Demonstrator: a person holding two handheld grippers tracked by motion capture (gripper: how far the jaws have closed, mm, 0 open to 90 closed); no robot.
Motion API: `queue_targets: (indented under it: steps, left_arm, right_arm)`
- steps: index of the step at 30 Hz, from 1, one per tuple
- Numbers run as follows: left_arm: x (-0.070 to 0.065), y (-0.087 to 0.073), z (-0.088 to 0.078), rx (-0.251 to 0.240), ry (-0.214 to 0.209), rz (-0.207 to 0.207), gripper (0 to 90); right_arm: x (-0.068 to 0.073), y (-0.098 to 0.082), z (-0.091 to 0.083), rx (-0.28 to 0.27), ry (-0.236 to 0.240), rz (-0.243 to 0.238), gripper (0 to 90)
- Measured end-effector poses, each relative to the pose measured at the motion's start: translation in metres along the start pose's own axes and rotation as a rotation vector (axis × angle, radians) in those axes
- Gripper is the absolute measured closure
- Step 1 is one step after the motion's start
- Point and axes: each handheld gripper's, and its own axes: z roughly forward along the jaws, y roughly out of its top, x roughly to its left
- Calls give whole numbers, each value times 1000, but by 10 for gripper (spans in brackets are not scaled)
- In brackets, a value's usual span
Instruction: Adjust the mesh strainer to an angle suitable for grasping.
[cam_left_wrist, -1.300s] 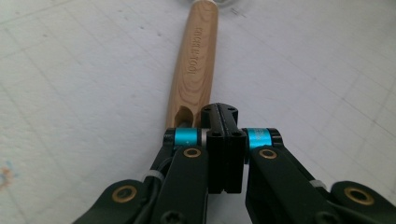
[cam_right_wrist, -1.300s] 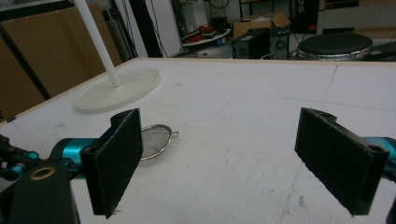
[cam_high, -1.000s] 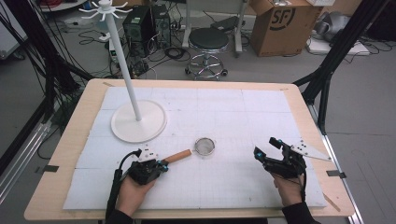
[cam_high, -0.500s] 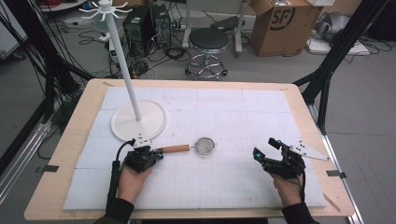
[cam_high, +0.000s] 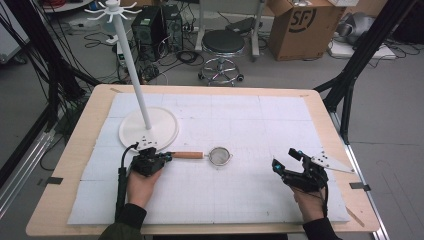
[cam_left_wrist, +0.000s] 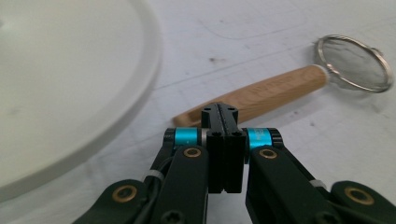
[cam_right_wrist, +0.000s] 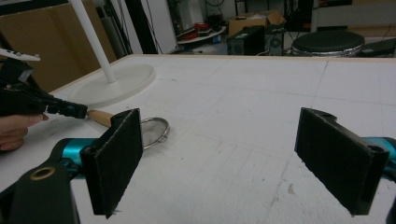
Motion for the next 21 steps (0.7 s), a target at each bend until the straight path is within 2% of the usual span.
queue_targets:
  steps: [2,4,6,8,11,15,17,21]
  left_arm:
    - [6,-1,-3,-9,-2,-41,900]
    - [9,-1,-5,-12,36,-38,900]
    - [13,-1,-5,-14,25,-73,900]
    - [15,-1,-4,-5,54,-69,900]
    - [16,0,-2,6,55,-94,900]
    - [12,3,5,50,55,-78,899]
    - [11,5,8,51,65,-78,899]
    - [10,8,13,49,66,-106,898]
  right_arm:
    - [0,0,0,0,-1,-1,143]
    - [0,0,-1,0,1,-3,143]
    - [1,0,-1,3,1,0,143]
    - [1,0,-2,4,0,3,143]
    - [1,0,-2,-4,2,1,143]
    - [2,0,-2,-1,4,2,143]
    - [2,0,-3,1,4,3,143]
    - [2,0,-5,0,-4,3,143]
